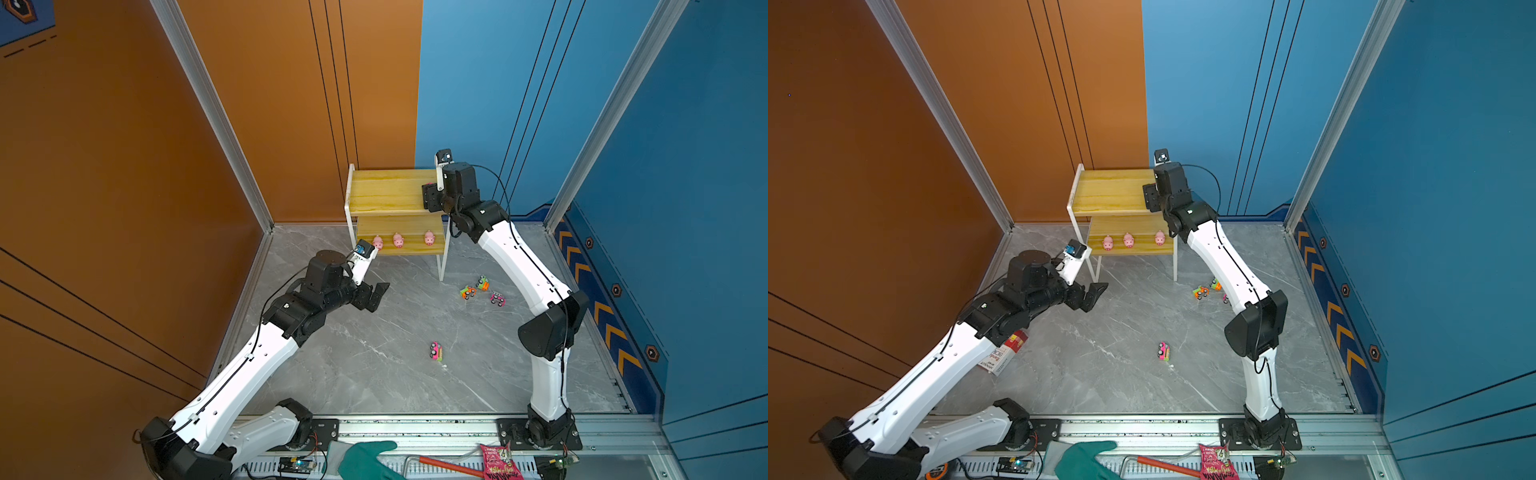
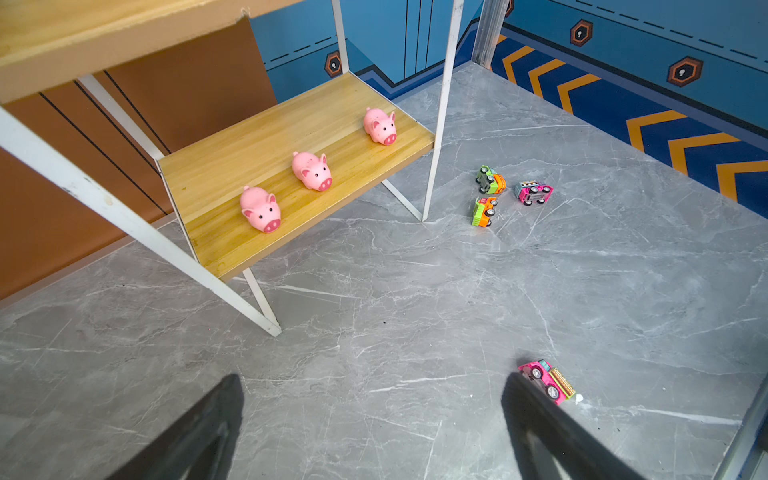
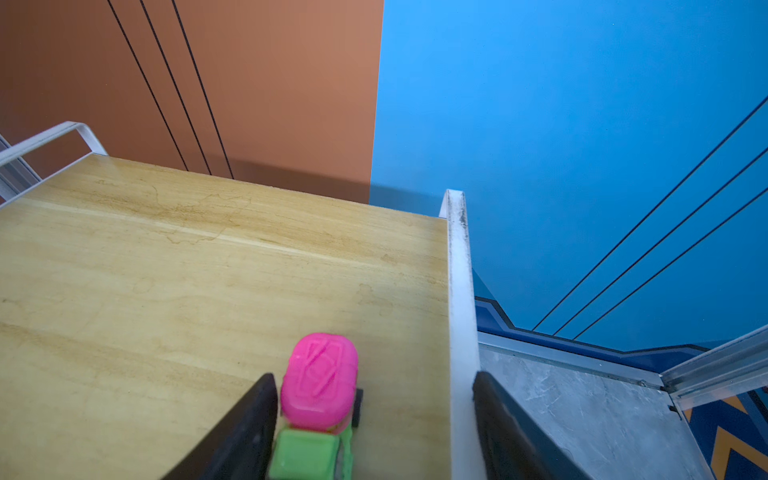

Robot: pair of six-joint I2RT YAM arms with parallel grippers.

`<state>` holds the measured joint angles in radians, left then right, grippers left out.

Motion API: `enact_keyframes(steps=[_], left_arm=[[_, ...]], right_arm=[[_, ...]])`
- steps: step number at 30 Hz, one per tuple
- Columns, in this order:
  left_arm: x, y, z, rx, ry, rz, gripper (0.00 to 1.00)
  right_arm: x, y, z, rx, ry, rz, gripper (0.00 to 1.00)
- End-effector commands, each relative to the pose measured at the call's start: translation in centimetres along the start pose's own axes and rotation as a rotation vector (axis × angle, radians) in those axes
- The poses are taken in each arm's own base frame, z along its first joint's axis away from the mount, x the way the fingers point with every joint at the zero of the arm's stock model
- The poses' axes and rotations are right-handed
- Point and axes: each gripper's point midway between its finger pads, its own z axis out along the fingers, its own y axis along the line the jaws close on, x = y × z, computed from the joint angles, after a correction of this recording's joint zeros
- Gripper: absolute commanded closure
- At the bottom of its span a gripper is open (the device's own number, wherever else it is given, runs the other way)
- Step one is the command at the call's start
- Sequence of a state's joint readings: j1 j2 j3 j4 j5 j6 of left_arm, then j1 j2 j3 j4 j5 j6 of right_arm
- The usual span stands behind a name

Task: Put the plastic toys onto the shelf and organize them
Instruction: 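Lower the truck onto the top shelf and open the right gripper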

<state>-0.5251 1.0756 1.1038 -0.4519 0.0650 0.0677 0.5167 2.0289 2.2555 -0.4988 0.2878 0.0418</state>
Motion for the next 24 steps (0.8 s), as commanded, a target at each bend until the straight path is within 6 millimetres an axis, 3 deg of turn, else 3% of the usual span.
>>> enact_keyframes(steps=[1, 13, 20, 24], left_arm=[[-0.2, -0.3, 0.2, 0.015, -0.014, -0.011, 0.02], [-0.3, -0.2, 0.1, 0.015, -0.018, -0.013, 0.02], [-0.3, -0.2, 0.2, 0.013, -0.015, -0.012, 0.02], [-0.1, 0.0, 0.3, 0.004, -0.010, -0.013, 0.02]], right_arm=[[-0.4, 0.1, -0.9, -0.023, 0.011, -0.002, 0.29], [-0.7, 0.1, -1.0, -0.024, 0.003, 0.000, 0.33], [-1.8, 0.3, -1.5, -0.038, -0.031, 0.011, 0.21], [-4.1, 0.5, -2.8, -0.060, -0.104, 0.027, 0.17]])
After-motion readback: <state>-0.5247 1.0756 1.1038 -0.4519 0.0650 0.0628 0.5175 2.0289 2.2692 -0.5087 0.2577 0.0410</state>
